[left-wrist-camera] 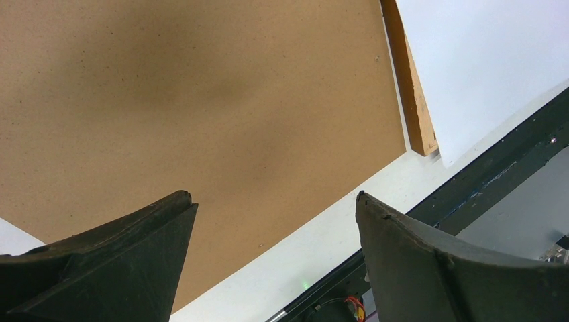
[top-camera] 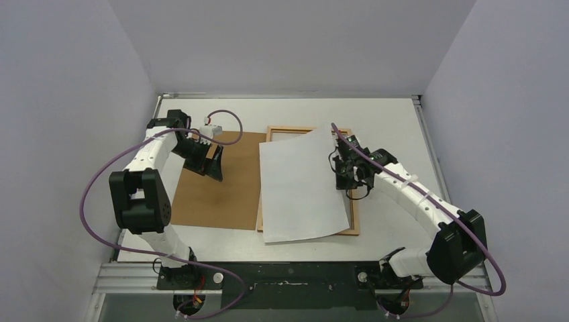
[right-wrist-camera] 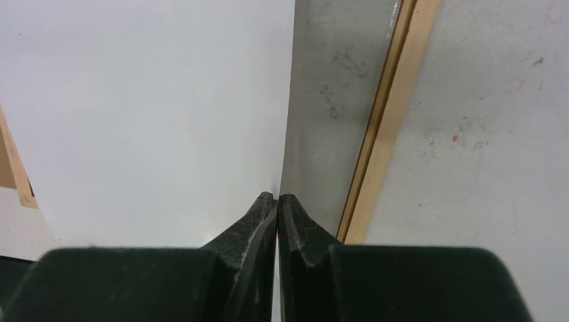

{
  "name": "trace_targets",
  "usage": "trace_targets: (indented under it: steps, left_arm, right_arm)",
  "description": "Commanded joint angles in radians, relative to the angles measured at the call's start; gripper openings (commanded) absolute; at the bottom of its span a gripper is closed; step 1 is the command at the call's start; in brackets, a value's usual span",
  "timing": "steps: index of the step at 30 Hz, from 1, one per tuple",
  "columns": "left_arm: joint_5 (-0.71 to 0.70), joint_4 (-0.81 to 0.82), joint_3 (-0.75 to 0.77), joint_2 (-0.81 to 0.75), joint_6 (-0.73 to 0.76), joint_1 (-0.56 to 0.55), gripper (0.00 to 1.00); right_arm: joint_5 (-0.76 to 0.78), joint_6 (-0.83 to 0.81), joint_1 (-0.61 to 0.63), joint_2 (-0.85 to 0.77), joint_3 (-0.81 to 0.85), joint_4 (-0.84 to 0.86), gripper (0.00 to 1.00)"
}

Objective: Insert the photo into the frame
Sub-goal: Adjust the photo in the photo frame.

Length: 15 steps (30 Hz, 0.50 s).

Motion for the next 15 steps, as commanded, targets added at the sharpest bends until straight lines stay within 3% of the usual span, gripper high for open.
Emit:
trace_targets:
  steps: [1,15]
  left_arm:
    - [0.038,0.013,0.008,-0.046,0.001,-0.001,0.88]
    - [0.035,0.01,0.008,-0.046,-0.008,-0.003,0.85]
  right_arm:
    - [0.054,0.002,-0.036,-0.028,-0.024,0.039,0.05]
    - [0.094,0.09,-0.103,-0.095,-0.143,0.161,0.05]
